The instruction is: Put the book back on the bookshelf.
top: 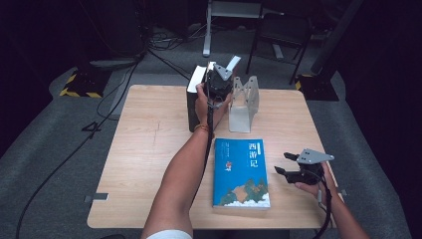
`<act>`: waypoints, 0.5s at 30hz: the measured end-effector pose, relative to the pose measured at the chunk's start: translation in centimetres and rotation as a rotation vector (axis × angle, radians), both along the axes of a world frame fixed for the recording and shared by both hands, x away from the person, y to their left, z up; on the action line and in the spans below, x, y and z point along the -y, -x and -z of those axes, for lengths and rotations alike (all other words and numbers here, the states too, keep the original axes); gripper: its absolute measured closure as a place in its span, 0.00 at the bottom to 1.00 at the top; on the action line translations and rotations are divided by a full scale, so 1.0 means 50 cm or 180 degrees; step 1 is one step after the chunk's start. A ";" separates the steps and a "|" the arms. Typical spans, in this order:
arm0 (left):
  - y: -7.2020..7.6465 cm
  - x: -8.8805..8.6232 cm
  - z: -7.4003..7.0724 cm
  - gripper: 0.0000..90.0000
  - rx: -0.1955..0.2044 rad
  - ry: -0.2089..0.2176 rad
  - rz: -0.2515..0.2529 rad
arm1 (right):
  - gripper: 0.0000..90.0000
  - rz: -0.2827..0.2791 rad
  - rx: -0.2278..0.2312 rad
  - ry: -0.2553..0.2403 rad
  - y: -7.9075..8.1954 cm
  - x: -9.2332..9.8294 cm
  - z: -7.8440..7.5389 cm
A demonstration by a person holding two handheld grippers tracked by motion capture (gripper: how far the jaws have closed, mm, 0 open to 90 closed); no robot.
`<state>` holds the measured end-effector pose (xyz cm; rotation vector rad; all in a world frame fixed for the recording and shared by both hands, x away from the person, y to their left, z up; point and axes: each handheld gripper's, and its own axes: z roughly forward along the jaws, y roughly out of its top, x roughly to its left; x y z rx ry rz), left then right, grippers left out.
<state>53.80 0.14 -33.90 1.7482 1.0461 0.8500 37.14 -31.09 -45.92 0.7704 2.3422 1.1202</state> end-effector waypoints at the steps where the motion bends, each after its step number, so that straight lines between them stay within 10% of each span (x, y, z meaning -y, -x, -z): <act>1: 0.000 0.000 0.000 0.81 0.0000 0.0000 0.0000 | 0.39 0.0000 0.0000 0.0000 0.000 0.000 0.000; 8: 0.008 -0.009 0.012 0.80 -0.0047 0.0122 -0.0082 | 0.39 0.0001 0.0024 0.0000 0.002 0.000 -0.004; 15: 0.017 -0.039 0.007 0.77 -0.0050 -0.0147 -0.0134 | 0.40 -0.0026 -0.0029 0.0028 0.001 -0.006 0.000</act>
